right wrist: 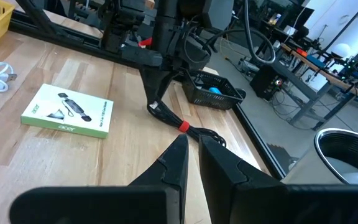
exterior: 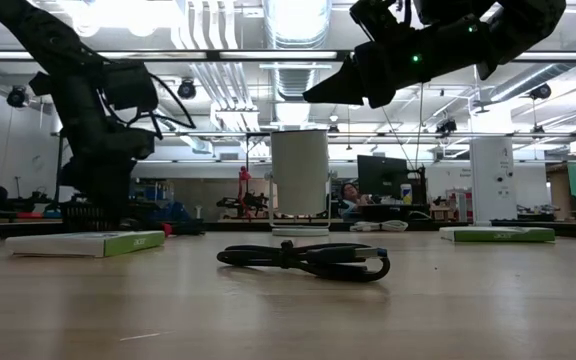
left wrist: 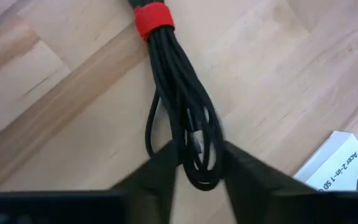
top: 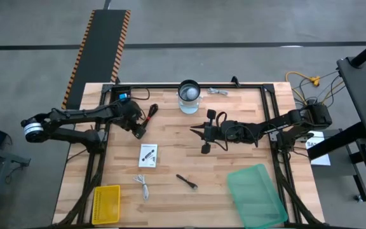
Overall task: Pick and place items into bin
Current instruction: Put the top black usb cable into the green bin
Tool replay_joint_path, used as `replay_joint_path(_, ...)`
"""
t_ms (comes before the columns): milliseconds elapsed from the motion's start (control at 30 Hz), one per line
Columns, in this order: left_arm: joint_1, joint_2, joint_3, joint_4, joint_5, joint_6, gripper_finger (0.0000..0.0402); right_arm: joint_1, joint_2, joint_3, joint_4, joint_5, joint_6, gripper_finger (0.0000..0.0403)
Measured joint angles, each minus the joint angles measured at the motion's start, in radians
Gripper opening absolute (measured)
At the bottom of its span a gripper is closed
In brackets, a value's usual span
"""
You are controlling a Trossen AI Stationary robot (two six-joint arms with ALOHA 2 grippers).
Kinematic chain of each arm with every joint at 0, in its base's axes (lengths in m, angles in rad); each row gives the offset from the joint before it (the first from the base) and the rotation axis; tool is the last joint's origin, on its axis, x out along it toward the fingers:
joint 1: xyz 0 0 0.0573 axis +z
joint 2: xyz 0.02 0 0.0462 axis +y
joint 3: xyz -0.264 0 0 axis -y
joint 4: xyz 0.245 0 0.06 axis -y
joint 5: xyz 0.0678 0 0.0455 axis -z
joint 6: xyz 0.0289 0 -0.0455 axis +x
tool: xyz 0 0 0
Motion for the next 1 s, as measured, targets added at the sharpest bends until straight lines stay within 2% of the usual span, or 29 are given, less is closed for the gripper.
replay_joint_path(67,0.000,0.000,0.005,-0.001,0.000,0.017,0.0038,0.000,0.000,0.000,0.000,0.000,0.007,0.0029)
replay_joint_path(133,0.000,0.000,0.016,-0.005,0.015,0.028,0.0012,0.000,-0.001,0.000,0.000,0.000,0.039,0.0029)
replay_joint_path(367,0.001,-0.005,0.096,-0.004,0.153,0.170,0.0003,0.000,-0.001,0.000,0.011,0.000,0.046,0.0029)
replay_joint_path(567,-0.007,-0.010,0.139,-0.005,0.306,0.434,0.0001,0.000,-0.001,0.007,0.028,-0.002,0.021,0.0029)
replay_joint_path(767,-0.016,-0.019,0.166,-0.043,0.364,0.594,0.0001,0.009,-0.001,0.010,0.023,-0.005,-0.081,0.0031)
replay_joint_path(867,-0.016,-0.030,0.174,-0.048,0.393,0.629,0.0001,0.024,-0.001,0.031,-0.037,-0.013,-0.083,0.0052)
replay_joint_path(1000,-0.016,-0.043,0.184,-0.046,0.402,0.631,0.0000,0.053,0.008,0.073,-0.144,-0.013,-0.134,0.0114)
